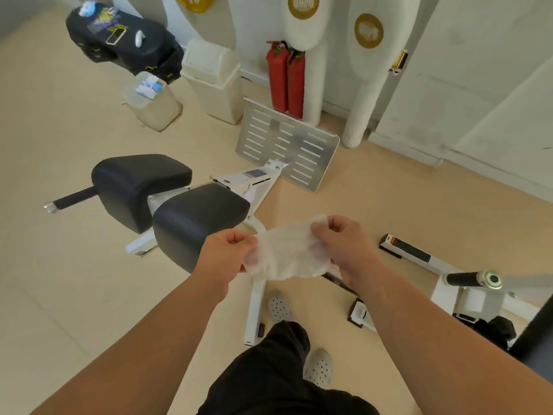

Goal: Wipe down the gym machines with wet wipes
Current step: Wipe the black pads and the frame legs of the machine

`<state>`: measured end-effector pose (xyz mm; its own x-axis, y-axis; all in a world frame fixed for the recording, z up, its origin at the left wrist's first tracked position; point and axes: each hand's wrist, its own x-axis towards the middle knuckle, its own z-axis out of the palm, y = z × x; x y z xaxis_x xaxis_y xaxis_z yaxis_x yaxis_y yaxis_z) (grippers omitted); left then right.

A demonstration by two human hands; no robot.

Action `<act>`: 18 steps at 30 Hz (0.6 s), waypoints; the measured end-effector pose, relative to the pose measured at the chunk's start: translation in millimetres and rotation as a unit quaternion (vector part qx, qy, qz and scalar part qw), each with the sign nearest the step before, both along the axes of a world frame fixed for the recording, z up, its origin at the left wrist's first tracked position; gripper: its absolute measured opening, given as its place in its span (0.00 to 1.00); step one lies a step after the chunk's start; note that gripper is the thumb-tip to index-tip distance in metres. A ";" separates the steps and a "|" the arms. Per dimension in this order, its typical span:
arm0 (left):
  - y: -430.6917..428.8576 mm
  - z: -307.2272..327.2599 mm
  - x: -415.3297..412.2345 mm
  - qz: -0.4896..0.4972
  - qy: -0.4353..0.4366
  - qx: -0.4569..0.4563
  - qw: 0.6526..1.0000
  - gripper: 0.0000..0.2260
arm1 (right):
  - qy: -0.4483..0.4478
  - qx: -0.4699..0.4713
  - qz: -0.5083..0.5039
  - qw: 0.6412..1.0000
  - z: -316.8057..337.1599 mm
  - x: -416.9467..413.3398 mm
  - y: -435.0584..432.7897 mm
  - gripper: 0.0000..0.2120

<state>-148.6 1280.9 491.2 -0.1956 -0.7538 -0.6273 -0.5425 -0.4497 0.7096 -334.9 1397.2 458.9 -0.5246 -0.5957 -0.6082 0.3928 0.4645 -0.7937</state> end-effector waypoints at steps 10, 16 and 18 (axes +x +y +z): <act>-81.7 10.5 -43.8 0.096 0.052 0.060 0.992 0.02 | 0.193 -0.063 0.142 0.969 -9.6 31.1 -112.0 0.07; -117.1 25.7 -43.0 0.126 0.160 0.100 0.974 0.05 | 0.188 -0.120 0.222 0.949 -8.2 27.8 -155.6 0.10; -126.8 24.5 -31.4 0.110 0.137 0.084 0.981 0.05 | 0.234 -0.098 0.256 0.933 -13.6 22.7 -173.4 0.06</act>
